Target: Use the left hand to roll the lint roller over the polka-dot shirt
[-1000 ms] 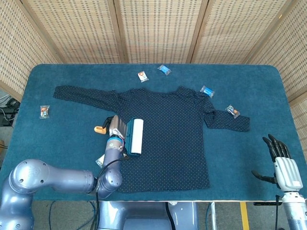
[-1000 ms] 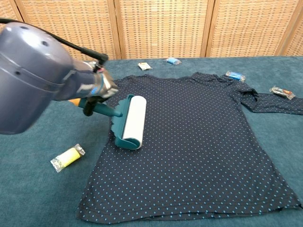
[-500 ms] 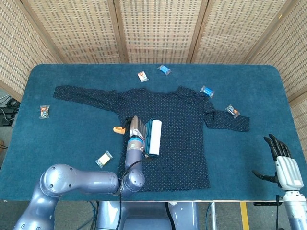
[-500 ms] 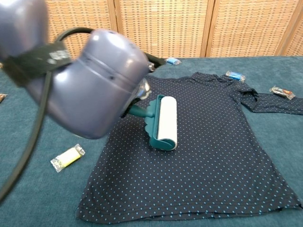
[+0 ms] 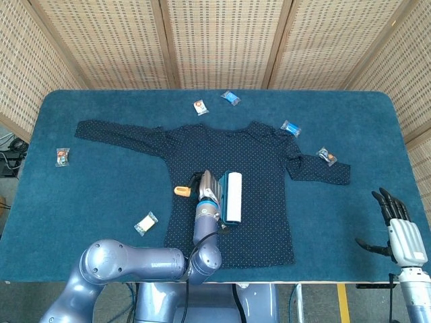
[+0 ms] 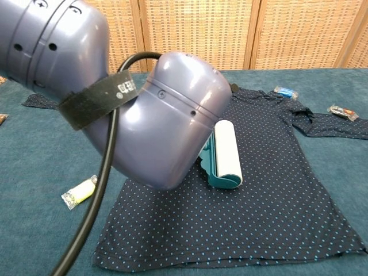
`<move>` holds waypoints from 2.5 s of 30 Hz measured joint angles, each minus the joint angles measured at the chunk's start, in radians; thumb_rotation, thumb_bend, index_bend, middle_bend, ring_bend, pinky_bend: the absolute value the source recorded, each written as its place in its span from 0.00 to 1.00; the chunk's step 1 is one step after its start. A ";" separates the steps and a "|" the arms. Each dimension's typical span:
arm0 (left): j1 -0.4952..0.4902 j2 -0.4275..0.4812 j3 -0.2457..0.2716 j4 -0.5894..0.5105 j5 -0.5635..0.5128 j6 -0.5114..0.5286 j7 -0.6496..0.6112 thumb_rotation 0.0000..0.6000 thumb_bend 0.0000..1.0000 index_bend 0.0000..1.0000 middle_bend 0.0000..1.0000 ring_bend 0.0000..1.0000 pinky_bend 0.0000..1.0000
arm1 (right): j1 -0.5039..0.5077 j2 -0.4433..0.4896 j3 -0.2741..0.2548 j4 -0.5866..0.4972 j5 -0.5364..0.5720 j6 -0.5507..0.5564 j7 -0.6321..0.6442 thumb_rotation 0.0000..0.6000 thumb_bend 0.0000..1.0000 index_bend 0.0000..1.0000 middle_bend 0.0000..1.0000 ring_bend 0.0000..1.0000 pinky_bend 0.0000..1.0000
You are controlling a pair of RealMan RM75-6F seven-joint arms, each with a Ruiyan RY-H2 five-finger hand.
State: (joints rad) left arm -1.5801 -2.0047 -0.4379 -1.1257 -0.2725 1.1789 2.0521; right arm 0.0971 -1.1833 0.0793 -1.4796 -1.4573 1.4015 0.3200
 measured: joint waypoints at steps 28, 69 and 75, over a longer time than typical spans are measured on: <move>0.334 0.403 0.174 -0.471 0.248 -0.016 -0.336 1.00 0.88 0.90 0.93 0.81 0.70 | -0.010 0.000 -0.010 -0.040 -0.035 0.046 -0.096 1.00 0.13 0.01 0.00 0.00 0.00; 0.664 0.677 0.447 -0.437 0.841 -0.177 -1.082 1.00 0.40 0.00 0.00 0.00 0.00 | -0.029 -0.042 -0.037 -0.086 -0.108 0.119 -0.300 1.00 0.13 0.01 0.00 0.00 0.00; 0.726 0.685 0.435 -0.476 0.965 -0.112 -1.234 1.00 0.30 0.00 0.00 0.00 0.00 | -0.032 -0.038 -0.031 -0.080 -0.107 0.131 -0.284 1.00 0.13 0.00 0.00 0.00 0.00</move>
State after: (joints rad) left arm -0.8542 -1.3196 -0.0027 -1.6016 0.6926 1.0668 0.8184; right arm 0.0652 -1.2213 0.0483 -1.5599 -1.5643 1.5325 0.0364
